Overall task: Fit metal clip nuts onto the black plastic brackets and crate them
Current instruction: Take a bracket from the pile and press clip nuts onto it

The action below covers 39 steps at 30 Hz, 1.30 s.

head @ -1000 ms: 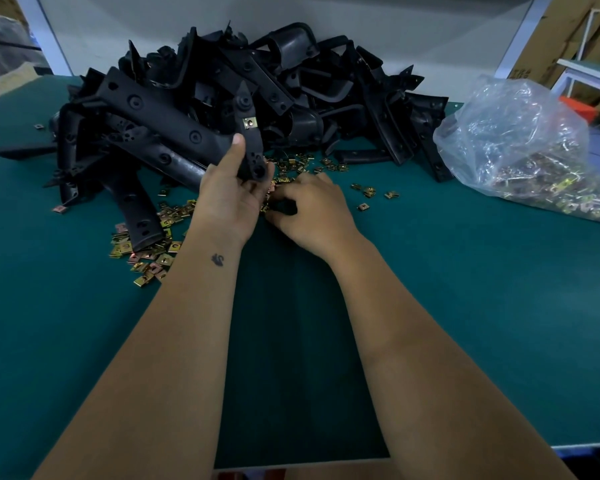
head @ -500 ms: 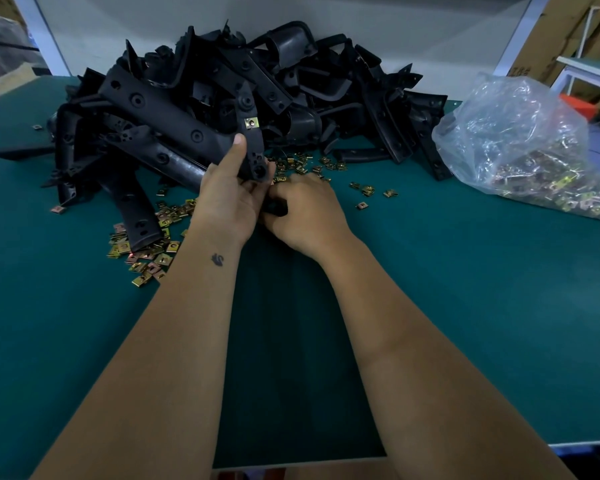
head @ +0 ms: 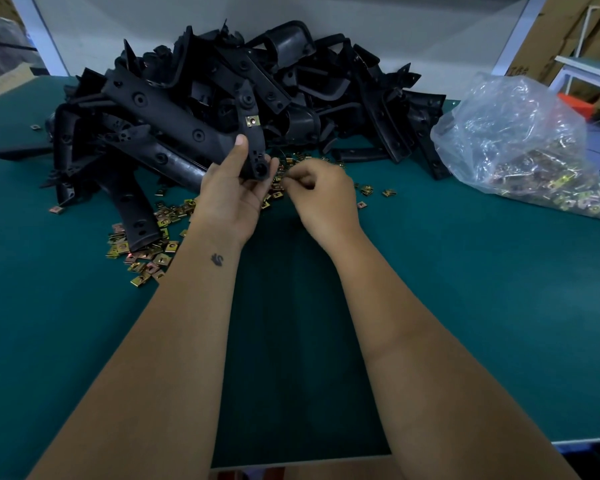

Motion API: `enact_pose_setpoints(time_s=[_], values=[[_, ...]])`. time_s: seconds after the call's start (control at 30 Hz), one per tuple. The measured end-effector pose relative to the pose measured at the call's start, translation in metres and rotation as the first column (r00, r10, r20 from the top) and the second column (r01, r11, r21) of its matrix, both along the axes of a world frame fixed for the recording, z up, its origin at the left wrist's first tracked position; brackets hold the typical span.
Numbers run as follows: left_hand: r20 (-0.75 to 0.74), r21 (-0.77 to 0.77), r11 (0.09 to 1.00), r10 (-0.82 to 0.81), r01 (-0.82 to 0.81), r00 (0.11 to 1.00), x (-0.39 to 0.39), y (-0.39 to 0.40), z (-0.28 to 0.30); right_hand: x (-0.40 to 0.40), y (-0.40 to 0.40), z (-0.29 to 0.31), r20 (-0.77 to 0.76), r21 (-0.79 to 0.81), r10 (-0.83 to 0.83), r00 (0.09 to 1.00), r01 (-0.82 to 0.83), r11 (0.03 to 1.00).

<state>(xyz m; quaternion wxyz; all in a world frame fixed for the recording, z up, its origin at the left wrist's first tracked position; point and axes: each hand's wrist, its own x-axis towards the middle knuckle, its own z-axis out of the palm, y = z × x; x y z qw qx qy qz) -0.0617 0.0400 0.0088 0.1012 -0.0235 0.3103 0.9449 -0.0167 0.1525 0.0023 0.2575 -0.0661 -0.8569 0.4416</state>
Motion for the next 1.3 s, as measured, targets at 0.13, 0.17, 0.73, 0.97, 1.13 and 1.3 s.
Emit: enact_pose_setpoints(time_s=[0.13, 0.17, 0.73, 0.97, 1.13, 1.3], values=[[-0.004, 0.035, 0.998, -0.051, 0.051, 0.999, 0.001, 0.003, -0.001, 0.001, 0.008, 0.006, -0.08, -0.334, 0.008, 0.997, -0.034, 0.942], [-0.001, 0.046, 0.996, -0.074, 0.073, 0.997, 0.002, 0.004, -0.001, 0.002, 0.01, 0.007, -0.086, -0.401, 0.017, 0.996, -0.05, 0.915], [-0.031, -0.131, 0.965, -0.235, 0.229, 0.972, 0.011, 0.006, -0.001, 0.003, 0.015, 0.014, -0.132, -0.841, 0.132, 0.982, -0.181, 0.51], [-0.002, -0.127, 0.961, -0.247, 0.245, 0.969, 0.011, 0.005, -0.002, 0.002, 0.017, 0.012, -0.191, -0.814, 0.163, 0.968, -0.249, 0.525], [-0.019, -0.099, 0.956, -0.279, 0.276, 0.96, 0.012, 0.006, -0.001, 0.0, 0.015, 0.011, -0.188, -0.811, 0.158, 0.969, -0.244, 0.532], [-0.02, -0.103, 0.954, -0.283, 0.28, 0.959, 0.011, 0.006, -0.002, 0.002, 0.014, 0.011, -0.175, -0.781, 0.156, 0.972, -0.234, 0.579]])
